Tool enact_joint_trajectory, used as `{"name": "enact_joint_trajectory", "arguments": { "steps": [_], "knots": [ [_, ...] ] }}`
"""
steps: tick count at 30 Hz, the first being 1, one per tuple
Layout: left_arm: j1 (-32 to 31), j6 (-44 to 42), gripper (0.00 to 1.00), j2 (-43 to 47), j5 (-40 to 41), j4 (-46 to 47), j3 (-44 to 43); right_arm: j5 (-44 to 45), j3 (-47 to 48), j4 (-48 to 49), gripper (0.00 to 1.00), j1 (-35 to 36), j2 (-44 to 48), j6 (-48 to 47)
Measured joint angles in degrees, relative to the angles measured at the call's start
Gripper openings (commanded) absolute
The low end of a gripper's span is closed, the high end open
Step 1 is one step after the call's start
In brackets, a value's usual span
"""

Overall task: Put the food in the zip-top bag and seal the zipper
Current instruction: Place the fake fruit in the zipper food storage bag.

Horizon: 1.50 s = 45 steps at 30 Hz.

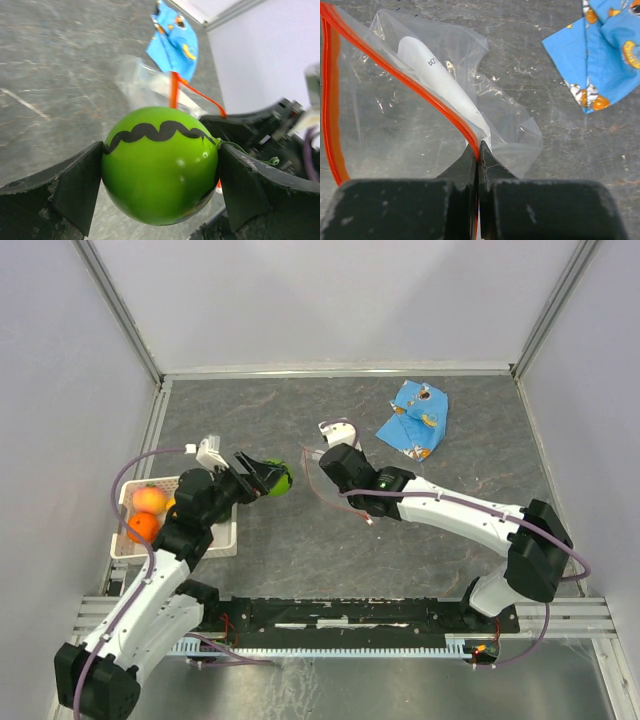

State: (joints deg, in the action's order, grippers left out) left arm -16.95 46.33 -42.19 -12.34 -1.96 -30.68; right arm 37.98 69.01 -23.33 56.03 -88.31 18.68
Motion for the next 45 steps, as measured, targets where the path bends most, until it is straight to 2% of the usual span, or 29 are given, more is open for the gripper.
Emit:
{"name": "enact_joint_trajectory", "arguments": {
  "steps": [10, 21, 27, 36, 45],
  "knots": [
    [-12.20, 6.27, 0.36, -2.38, 3.74, 17.70, 4.07, -5.16, 1.51, -0.33, 0.01, 0.28, -0.74, 4.31],
    [-18.34, 7.82, 0.38, -10.10, 10.01, 28.46, 5.79, -9.22, 1.70, 0.17, 0.02, 0.59, -0.74, 6.23],
    [-19.58, 7.74, 0.42, -10.93, 14.73, 27.23, 7.23, -10.01, 1.70, 0.20, 0.02, 0.59, -0.39, 6.80],
    [-22.95, 4.48, 0.50, -13.16, 21.53, 17.94, 7.54, -11.32, 1.68, 1.57, 0.02, 0.59, 2.01, 7.06],
    [-29.22, -0.07, 0.58, -16.39, 29.11, 9.31, 0.70, -15.13, 1.68, 3.23, 0.02, 0.59, 2.14, 7.85]
  ]
}}
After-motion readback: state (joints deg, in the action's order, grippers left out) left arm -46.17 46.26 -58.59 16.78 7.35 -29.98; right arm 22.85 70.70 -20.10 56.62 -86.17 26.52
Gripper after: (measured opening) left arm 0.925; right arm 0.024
